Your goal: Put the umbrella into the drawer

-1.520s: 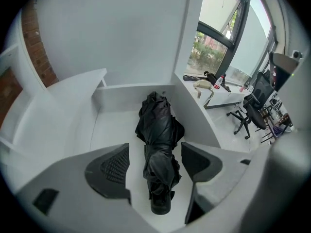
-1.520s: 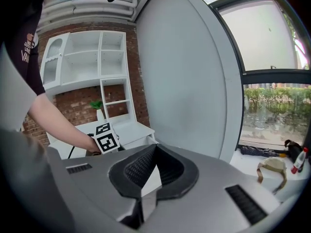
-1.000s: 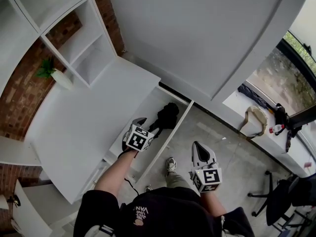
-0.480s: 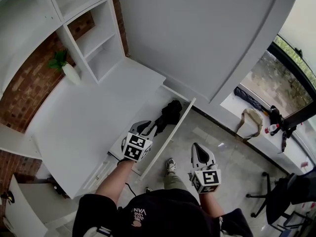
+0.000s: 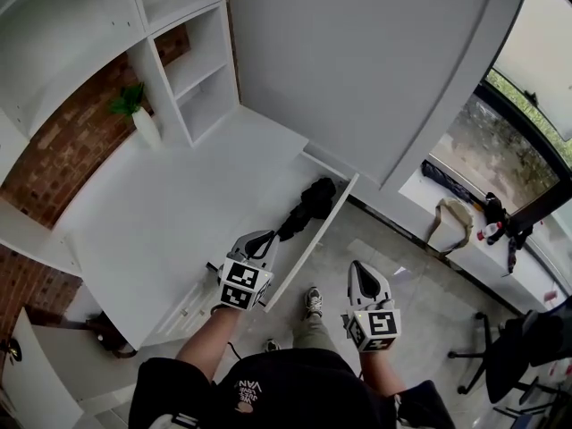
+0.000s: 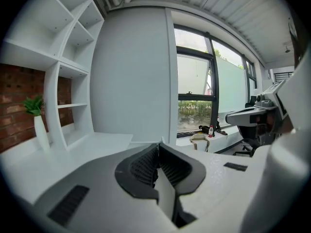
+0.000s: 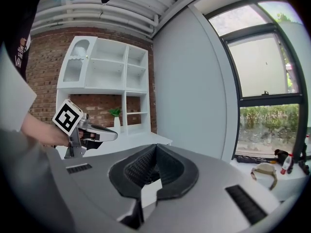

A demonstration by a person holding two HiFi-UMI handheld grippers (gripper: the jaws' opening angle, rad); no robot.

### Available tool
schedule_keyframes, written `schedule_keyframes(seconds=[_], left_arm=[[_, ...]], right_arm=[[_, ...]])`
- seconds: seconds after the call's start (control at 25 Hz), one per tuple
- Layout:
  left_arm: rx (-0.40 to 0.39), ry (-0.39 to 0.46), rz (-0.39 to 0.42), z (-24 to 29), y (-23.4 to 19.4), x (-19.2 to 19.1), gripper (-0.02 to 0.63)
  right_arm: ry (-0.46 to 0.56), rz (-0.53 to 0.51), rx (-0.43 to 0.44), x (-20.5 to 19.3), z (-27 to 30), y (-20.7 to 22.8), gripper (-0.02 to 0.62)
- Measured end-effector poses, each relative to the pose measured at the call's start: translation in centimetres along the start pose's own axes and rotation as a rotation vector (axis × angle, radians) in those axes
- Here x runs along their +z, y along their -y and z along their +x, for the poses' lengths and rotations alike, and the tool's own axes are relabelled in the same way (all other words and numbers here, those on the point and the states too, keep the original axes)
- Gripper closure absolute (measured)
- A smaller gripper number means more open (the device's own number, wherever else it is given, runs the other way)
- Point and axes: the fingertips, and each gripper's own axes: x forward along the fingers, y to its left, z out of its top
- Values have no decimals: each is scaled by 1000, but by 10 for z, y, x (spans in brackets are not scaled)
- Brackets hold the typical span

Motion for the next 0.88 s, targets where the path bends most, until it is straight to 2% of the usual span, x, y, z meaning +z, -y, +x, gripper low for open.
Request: schedule_keyframes(seconds=[0.32, 0.88], left_arm=[[29, 59, -10, -75, 16, -8, 597], [78, 80, -40, -147, 36, -28, 600]], right_arm=[[28, 13, -5, -8, -40, -34, 600], [15, 9, 4, -19, -74, -60, 600]])
